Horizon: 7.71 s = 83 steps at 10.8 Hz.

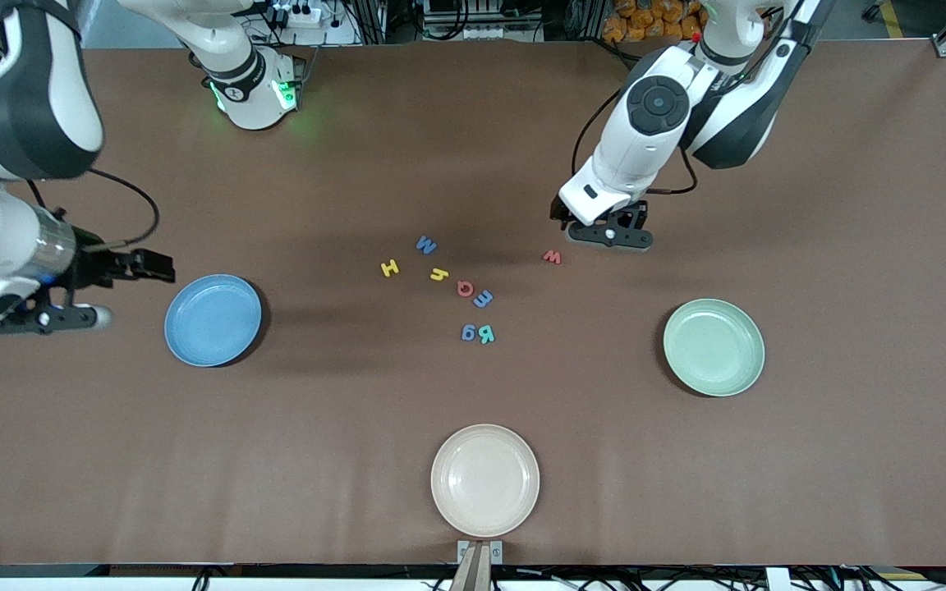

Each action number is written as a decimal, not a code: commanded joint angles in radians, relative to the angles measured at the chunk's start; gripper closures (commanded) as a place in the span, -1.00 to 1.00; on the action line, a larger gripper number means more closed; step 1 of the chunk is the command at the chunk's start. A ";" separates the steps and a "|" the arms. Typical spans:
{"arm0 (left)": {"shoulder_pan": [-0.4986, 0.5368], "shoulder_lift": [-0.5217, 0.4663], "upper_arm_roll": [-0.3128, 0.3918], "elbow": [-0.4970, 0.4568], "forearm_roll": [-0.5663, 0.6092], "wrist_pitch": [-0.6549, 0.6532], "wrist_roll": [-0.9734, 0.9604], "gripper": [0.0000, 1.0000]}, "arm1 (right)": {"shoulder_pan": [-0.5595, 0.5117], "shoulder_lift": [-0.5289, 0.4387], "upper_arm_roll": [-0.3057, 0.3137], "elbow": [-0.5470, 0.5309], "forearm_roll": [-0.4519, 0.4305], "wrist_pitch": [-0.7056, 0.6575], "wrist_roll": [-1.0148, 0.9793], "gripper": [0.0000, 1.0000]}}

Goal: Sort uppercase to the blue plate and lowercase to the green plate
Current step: 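Move the left gripper to the pink w while the right gripper moves out, then lower the left gripper over the pink w letter, then close the left gripper on the pink w and lift it, then carry the pink w onto the green plate and open the left gripper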

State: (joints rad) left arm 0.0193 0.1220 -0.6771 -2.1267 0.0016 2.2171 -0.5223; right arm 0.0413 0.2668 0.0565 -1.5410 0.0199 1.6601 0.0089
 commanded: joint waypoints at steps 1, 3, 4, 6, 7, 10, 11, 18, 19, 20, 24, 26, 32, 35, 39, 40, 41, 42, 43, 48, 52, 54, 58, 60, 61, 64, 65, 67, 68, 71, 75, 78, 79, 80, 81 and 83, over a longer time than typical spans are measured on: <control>-0.028 0.044 -0.003 -0.022 -0.002 0.074 -0.042 -1.00 | 0.054 0.095 0.002 0.050 0.009 0.036 0.005 -1.00; -0.044 0.083 -0.002 -0.032 0.037 0.119 -0.059 -0.95 | 0.083 0.146 0.002 0.065 0.008 0.055 0.005 -1.00; -0.064 0.097 -0.002 -0.033 0.064 0.134 -0.103 -0.94 | 0.097 0.158 0.002 0.065 0.011 0.087 0.006 -1.00; -0.097 0.134 -0.002 -0.035 0.150 0.153 -0.185 -0.93 | 0.120 0.169 0.002 0.062 0.011 0.098 0.008 -1.00; -0.119 0.142 -0.002 -0.057 0.178 0.188 -0.233 -0.93 | 0.140 0.172 0.002 0.061 0.012 0.099 0.009 -1.00; -0.136 0.195 -0.002 -0.116 0.325 0.296 -0.341 -0.88 | 0.160 0.195 0.002 0.064 0.018 0.112 0.013 -1.00; -0.134 0.215 -0.002 -0.116 0.386 0.296 -0.373 -0.88 | 0.158 0.201 0.002 0.062 0.021 0.124 0.013 -1.00; -0.199 0.318 0.111 -0.108 0.426 0.371 -0.400 -0.80 | 0.140 0.207 0.000 0.065 0.048 0.142 0.025 -1.00; -0.199 0.323 0.111 -0.108 0.426 0.372 -0.400 -0.78 | 0.140 0.204 0.000 0.073 0.046 0.142 0.025 -1.00; -0.199 0.332 0.113 -0.105 0.426 0.372 -0.398 -0.74 | 0.138 0.204 0.000 0.091 0.046 0.142 0.026 -1.00; -0.197 0.363 0.125 -0.084 0.428 0.374 -0.397 -0.73 | 0.149 0.210 0.000 0.090 0.049 0.167 0.025 -1.00; -0.196 0.370 0.126 -0.082 0.428 0.374 -0.384 -0.72 | 0.158 0.220 0.000 0.090 0.046 0.170 0.025 -1.00; -0.190 0.409 0.128 -0.055 0.531 0.374 -0.361 -0.73 | 0.207 0.262 0.002 0.091 0.055 0.228 0.146 -1.00; -0.190 0.415 0.126 -0.053 0.534 0.372 -0.361 -0.73 | 0.207 0.270 0.002 0.090 0.057 0.228 0.161 -1.00; -0.193 0.415 0.126 -0.055 0.534 0.371 -0.331 -0.66 | 0.209 0.276 0.002 0.082 0.057 0.228 0.175 -1.00; -0.193 0.415 0.128 -0.055 0.534 0.369 -0.329 -0.66 | 0.210 0.278 0.002 0.082 0.057 0.228 0.187 -1.00; -0.193 0.415 0.126 -0.055 0.532 0.369 -0.326 -0.65 | 0.212 0.278 0.002 0.082 0.057 0.228 0.187 -1.00; -0.193 0.415 0.128 -0.055 0.532 0.369 -0.325 -0.63 | 0.213 0.278 0.002 0.082 0.057 0.228 0.187 -1.00; -0.194 0.416 0.128 -0.055 0.532 0.369 -0.323 -0.62 | 0.216 0.278 0.002 0.082 0.058 0.227 0.187 -1.00; -0.193 0.421 0.128 -0.053 0.532 0.369 -0.302 -0.48 | 0.236 0.290 0.002 0.081 0.064 0.222 0.189 -1.00; -0.193 0.424 0.145 -0.053 0.532 0.369 -0.303 -0.39 | 0.236 0.296 0.002 0.081 0.064 0.222 0.189 -1.00; -0.193 0.423 0.146 -0.053 0.532 0.369 -0.302 -0.14 | 0.238 0.299 0.002 0.081 0.069 0.222 0.203 -1.00; -0.191 0.424 0.148 -0.045 0.532 0.369 -0.295 0.30 | 0.250 0.298 0.002 0.082 0.069 0.221 0.221 -1.00; -0.188 0.415 0.148 -0.044 0.532 0.369 -0.292 0.54 | 0.252 0.295 0.002 0.084 0.069 0.221 0.221 -1.00; -0.182 0.403 0.149 -0.044 0.532 0.368 -0.283 0.57 | 0.252 0.296 0.002 0.085 0.069 0.225 0.221 -1.00; -0.138 0.338 0.140 -0.050 0.529 0.331 -0.263 0.84 | 0.262 0.308 0.002 0.084 0.072 0.237 0.223 -1.00; -0.131 0.308 0.139 -0.050 0.516 0.316 -0.242 0.88 | 0.269 0.308 0.002 0.084 0.072 0.239 0.221 -1.00; -0.099 0.257 0.134 -0.045 0.490 0.276 -0.213 0.97 | 0.311 0.315 0.002 0.084 0.071 0.265 0.221 -1.00; -0.073 0.237 0.134 -0.038 0.419 0.270 -0.114 0.99 | 0.331 0.322 0.002 0.087 0.069 0.276 0.221 -1.00; -0.012 0.223 0.175 0.097 0.211 0.111 0.206 1.00 | 0.368 0.328 0.002 0.088 0.072 0.296 0.223 -1.00; 0.023 0.223 0.299 0.224 0.097 -0.069 0.495 1.00 | 0.436 0.348 0.000 0.091 0.061 0.336 0.286 -1.00; 0.033 0.245 0.460 0.225 0.080 -0.069 0.785 1.00 | 0.440 0.353 0.000 0.105 0.052 0.369 0.266 -1.00; 0.034 0.267 0.502 0.235 0.080 -0.066 0.833 1.00 | 0.437 0.354 0.000 0.114 0.051 0.369 0.255 -1.00; 0.034 0.306 0.525 0.261 0.081 -0.060 0.856 1.00 | 0.436 0.351 -0.001 0.124 0.040 0.369 0.229 -1.00; 0.039 0.352 0.540 0.293 0.083 -0.051 0.863 1.00 | 0.428 0.348 -0.003 0.137 0.017 0.369 0.191 -1.00; 0.039 0.390 0.542 0.304 0.089 -0.007 0.858 0.52 | 0.407 0.348 -0.004 0.159 0.005 0.369 0.133 -1.00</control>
State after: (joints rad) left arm 0.0658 0.4687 -0.1394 -1.8648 0.1059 2.1938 0.3171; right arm 0.4717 0.6085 0.0469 -1.4103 0.0426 2.0365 0.1879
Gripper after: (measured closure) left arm 0.604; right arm 0.000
